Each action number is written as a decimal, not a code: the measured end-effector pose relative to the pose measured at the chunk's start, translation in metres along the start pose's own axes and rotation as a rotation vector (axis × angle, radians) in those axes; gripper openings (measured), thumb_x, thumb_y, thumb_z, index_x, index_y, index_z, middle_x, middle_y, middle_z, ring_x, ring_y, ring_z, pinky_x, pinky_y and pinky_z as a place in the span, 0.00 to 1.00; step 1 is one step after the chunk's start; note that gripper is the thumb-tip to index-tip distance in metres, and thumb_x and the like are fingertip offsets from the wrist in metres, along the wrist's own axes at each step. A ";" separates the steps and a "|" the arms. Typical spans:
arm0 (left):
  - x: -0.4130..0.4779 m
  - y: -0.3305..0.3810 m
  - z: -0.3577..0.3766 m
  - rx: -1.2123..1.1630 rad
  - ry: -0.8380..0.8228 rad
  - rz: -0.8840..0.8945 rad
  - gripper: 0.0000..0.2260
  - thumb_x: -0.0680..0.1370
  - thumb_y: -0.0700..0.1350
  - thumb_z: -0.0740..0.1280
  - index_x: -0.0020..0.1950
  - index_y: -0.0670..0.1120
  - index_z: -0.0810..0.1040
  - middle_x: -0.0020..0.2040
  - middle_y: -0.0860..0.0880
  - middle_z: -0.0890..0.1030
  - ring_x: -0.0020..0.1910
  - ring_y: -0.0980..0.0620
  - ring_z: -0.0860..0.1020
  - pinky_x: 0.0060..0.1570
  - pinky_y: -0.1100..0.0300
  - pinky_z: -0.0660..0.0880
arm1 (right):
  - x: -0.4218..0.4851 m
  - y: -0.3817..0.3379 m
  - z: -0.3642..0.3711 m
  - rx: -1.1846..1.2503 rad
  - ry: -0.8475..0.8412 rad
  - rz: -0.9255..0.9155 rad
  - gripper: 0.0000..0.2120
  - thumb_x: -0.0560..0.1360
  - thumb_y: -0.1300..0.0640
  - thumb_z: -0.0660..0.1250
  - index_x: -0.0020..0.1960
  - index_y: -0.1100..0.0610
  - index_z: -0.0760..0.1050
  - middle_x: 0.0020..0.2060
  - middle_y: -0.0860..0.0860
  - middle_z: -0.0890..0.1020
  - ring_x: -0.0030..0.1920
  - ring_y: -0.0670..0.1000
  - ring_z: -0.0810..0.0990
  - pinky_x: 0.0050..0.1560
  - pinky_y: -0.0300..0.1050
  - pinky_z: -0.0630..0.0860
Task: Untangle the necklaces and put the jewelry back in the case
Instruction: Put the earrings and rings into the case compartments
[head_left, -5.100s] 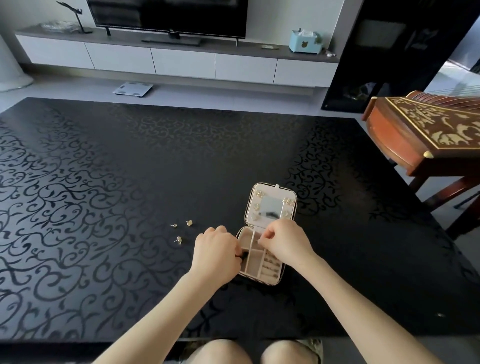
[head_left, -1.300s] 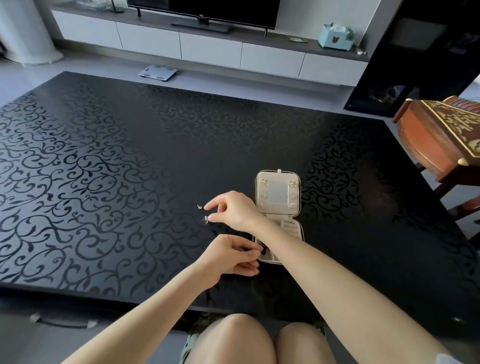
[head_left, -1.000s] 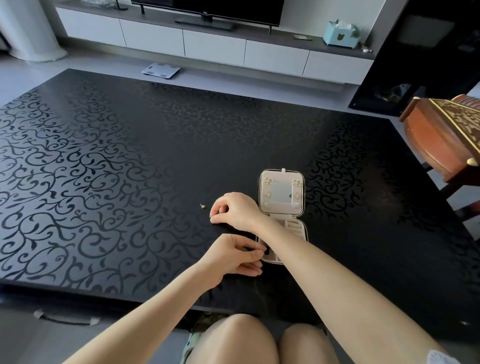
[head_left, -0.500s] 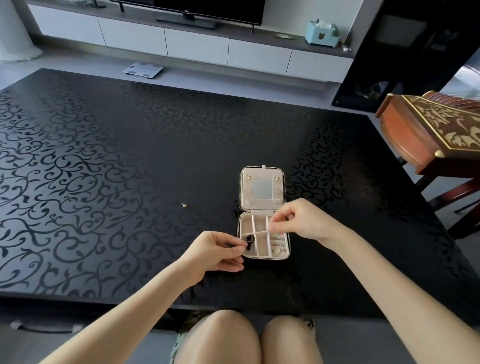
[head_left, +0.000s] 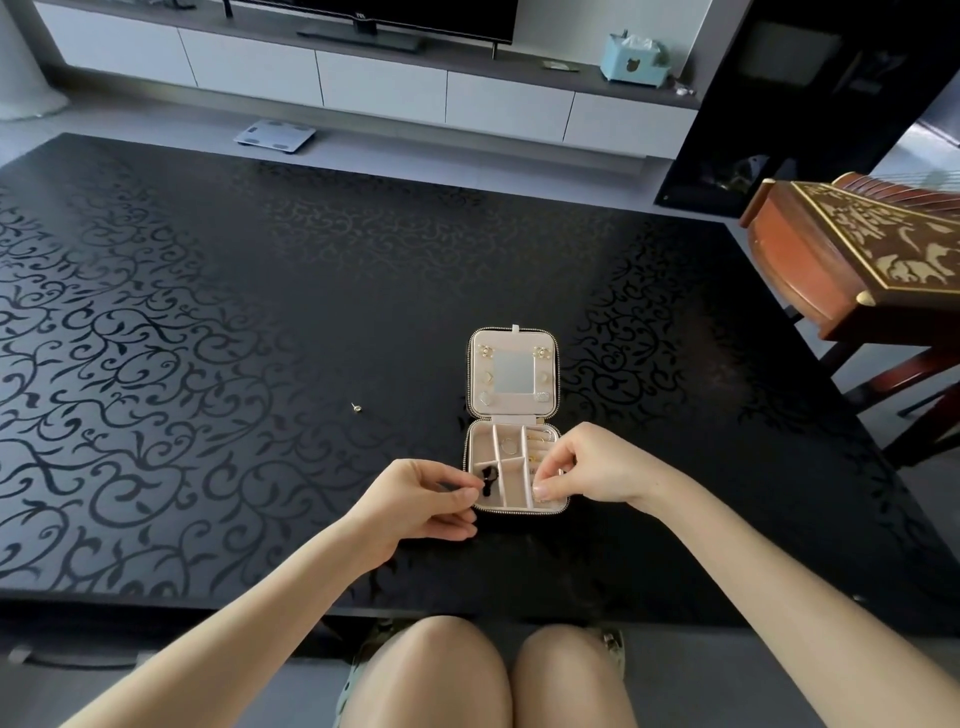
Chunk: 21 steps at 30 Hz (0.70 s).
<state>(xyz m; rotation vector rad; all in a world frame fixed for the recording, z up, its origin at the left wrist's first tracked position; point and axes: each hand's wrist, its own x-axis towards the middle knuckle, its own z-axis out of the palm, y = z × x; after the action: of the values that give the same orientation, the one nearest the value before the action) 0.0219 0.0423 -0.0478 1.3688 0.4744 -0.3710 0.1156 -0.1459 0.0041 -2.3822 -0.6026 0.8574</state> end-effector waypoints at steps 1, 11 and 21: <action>0.000 0.000 0.000 0.001 0.001 0.001 0.03 0.74 0.35 0.70 0.45 0.41 0.82 0.33 0.43 0.81 0.33 0.47 0.83 0.34 0.61 0.80 | 0.001 0.001 0.002 -0.040 0.018 0.002 0.01 0.70 0.61 0.73 0.40 0.58 0.84 0.21 0.38 0.74 0.27 0.38 0.72 0.32 0.29 0.65; -0.003 0.001 0.002 0.017 0.018 0.013 0.02 0.73 0.36 0.70 0.45 0.41 0.82 0.32 0.43 0.81 0.33 0.47 0.82 0.35 0.61 0.81 | -0.003 0.015 0.014 -0.373 0.215 -0.070 0.08 0.69 0.42 0.70 0.35 0.44 0.75 0.32 0.45 0.69 0.38 0.46 0.71 0.42 0.41 0.65; -0.006 0.002 0.002 0.121 0.145 0.122 0.02 0.73 0.40 0.71 0.43 0.46 0.83 0.31 0.50 0.81 0.27 0.55 0.78 0.25 0.66 0.72 | -0.007 0.037 0.037 0.005 0.359 -0.110 0.09 0.67 0.50 0.74 0.33 0.47 0.74 0.35 0.45 0.68 0.35 0.44 0.69 0.40 0.40 0.67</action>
<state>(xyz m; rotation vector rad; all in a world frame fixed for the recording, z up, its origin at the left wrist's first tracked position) 0.0175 0.0404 -0.0428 1.5416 0.4915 -0.2036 0.0939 -0.1659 -0.0394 -2.3918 -0.5755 0.3694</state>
